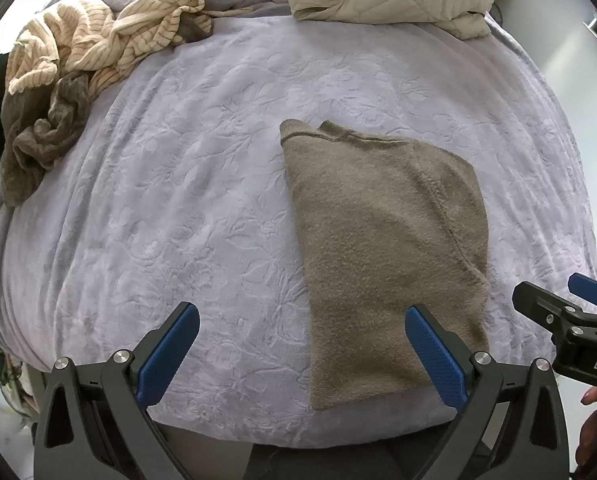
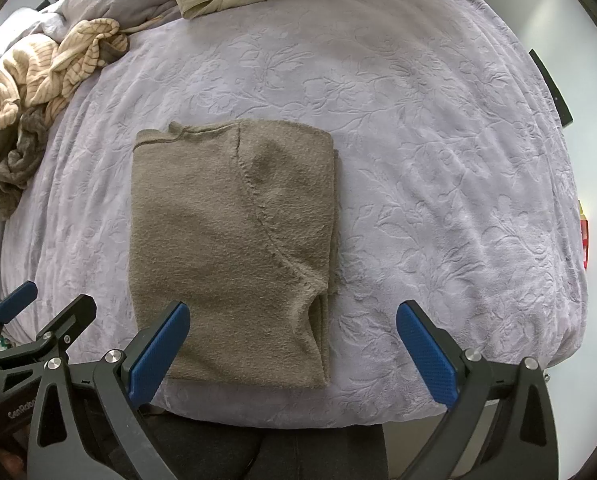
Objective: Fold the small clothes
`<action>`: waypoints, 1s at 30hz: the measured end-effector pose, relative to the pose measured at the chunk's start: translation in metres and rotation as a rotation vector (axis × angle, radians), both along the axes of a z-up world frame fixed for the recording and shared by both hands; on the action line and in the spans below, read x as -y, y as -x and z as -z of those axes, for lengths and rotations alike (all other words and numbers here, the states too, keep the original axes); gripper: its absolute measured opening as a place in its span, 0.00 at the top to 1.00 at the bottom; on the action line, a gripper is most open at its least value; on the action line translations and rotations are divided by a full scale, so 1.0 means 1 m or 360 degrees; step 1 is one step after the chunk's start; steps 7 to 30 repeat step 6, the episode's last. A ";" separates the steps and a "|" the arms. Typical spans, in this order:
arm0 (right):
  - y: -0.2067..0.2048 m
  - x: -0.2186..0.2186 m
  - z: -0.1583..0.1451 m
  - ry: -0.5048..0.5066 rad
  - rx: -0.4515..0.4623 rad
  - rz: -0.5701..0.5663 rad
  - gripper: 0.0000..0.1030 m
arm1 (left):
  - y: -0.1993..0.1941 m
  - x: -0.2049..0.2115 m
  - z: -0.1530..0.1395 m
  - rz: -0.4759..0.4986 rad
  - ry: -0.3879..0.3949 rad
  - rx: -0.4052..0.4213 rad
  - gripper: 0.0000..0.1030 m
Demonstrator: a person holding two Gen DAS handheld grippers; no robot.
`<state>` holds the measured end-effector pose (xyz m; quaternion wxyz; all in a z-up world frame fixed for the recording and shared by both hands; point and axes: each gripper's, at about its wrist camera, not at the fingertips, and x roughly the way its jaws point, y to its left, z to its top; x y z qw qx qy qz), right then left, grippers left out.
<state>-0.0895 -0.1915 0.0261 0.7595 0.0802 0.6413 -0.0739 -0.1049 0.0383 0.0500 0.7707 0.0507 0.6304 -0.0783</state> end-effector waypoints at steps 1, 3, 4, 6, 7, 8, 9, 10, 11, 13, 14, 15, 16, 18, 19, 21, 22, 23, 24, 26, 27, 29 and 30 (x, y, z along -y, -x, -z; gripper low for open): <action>0.000 0.000 0.000 0.0001 0.0000 0.0000 0.00 | 0.000 0.000 0.000 0.0001 0.0000 0.0005 0.00; 0.000 0.000 0.000 0.0001 -0.0001 -0.0001 0.00 | -0.001 -0.001 0.000 0.0010 -0.0003 0.0014 0.00; 0.000 0.000 0.001 0.0002 -0.0002 -0.0001 0.00 | 0.000 0.000 0.000 0.0015 0.0000 0.0016 0.00; 0.000 0.001 0.001 0.0003 -0.0005 -0.0002 0.00 | 0.000 0.000 0.001 0.0022 0.0001 0.0017 0.00; 0.000 0.001 0.001 0.0003 -0.0005 -0.0002 0.00 | 0.000 0.000 0.001 0.0022 0.0001 0.0017 0.00; 0.000 0.001 0.001 0.0003 -0.0005 -0.0002 0.00 | 0.000 0.000 0.001 0.0022 0.0001 0.0017 0.00; 0.000 0.001 0.001 0.0003 -0.0005 -0.0002 0.00 | 0.000 0.000 0.001 0.0022 0.0001 0.0017 0.00; 0.000 0.001 0.001 0.0003 -0.0005 -0.0002 0.00 | 0.000 0.000 0.001 0.0022 0.0001 0.0017 0.00; 0.000 0.001 0.001 0.0003 -0.0005 -0.0002 0.00 | 0.000 0.000 0.001 0.0022 0.0001 0.0017 0.00; 0.000 0.001 0.001 0.0003 -0.0005 -0.0002 0.00 | 0.000 0.000 0.001 0.0022 0.0001 0.0017 0.00; 0.000 0.001 0.001 0.0003 -0.0005 -0.0002 0.00 | 0.000 0.000 0.001 0.0022 0.0001 0.0017 0.00; 0.000 0.001 0.001 0.0003 -0.0005 -0.0002 0.00 | 0.000 0.000 0.001 0.0022 0.0001 0.0017 0.00; 0.000 0.001 0.001 0.0003 -0.0005 -0.0002 0.00 | 0.000 0.000 0.001 0.0022 0.0001 0.0017 0.00; 0.000 0.001 0.001 0.0003 -0.0005 -0.0002 0.00 | 0.000 0.000 0.001 0.0022 0.0001 0.0017 0.00; 0.000 0.001 0.001 0.0003 -0.0005 -0.0002 0.00 | 0.000 0.000 0.001 0.0022 0.0001 0.0017 0.00; 0.000 0.001 0.001 0.0003 -0.0005 -0.0002 0.00 | 0.000 0.000 0.001 0.0022 0.0001 0.0017 0.00; 0.000 0.001 0.001 0.0003 -0.0005 -0.0002 0.00 | 0.000 0.000 0.001 0.0022 0.0001 0.0017 0.00; 0.000 0.001 0.001 0.0003 -0.0005 -0.0002 0.00 | 0.000 0.000 0.001 0.0022 0.0001 0.0017 0.00; 0.000 0.001 0.001 0.0003 -0.0005 -0.0002 0.00 | 0.000 0.000 0.001 0.0022 0.0001 0.0017 0.00; 0.000 0.001 0.001 0.0003 -0.0005 -0.0002 0.00 | 0.000 0.000 0.001 0.0022 0.0001 0.0017 0.00; 0.000 0.001 0.001 0.0003 -0.0005 -0.0002 0.00 | 0.000 0.000 0.001 0.0022 0.0001 0.0017 0.00; 0.000 0.001 0.001 0.0003 -0.0005 -0.0002 0.00 | 0.000 0.000 0.001 0.0022 0.0001 0.0017 0.00; 0.000 0.001 0.001 0.0003 -0.0005 -0.0002 0.00 | 0.000 0.000 0.001 0.0022 0.0001 0.0017 0.00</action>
